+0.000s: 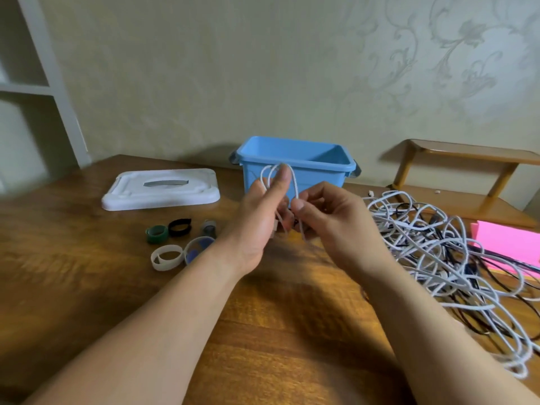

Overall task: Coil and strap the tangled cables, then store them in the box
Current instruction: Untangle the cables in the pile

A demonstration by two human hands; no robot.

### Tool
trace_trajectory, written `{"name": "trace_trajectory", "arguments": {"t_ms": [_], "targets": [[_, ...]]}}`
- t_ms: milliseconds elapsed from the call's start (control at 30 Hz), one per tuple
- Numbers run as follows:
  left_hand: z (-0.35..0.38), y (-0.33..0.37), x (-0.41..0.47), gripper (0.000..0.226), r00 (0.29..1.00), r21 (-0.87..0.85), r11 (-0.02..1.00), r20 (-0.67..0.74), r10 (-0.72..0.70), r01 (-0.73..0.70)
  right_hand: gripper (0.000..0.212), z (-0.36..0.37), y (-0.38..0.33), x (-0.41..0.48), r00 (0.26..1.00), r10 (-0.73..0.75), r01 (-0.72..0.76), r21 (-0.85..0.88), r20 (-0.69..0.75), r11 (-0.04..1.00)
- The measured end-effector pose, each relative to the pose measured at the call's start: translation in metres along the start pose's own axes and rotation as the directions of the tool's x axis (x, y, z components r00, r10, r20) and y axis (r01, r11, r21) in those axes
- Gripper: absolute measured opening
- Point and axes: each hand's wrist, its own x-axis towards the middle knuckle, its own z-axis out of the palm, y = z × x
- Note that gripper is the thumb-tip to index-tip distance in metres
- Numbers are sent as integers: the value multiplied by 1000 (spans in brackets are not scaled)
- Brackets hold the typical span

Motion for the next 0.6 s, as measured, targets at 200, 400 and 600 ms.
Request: {"name": "trace_trajectory", "arguments": {"t_ms": [200,400,600], "targets": [[6,-7,3,24,1000,-146,989,-19,-18,15,12,22,3,-8,992,-114,89,-326,-57,941],[-16,5,20,16,952,-290,951,-307,13,-107,28,8,4,-4,967,90,88,-644,239,759],[-44,11,18,17,970,-47,993,-222,95,-108,35,-26,0,2,926,269,31,-763,266,645]]}}
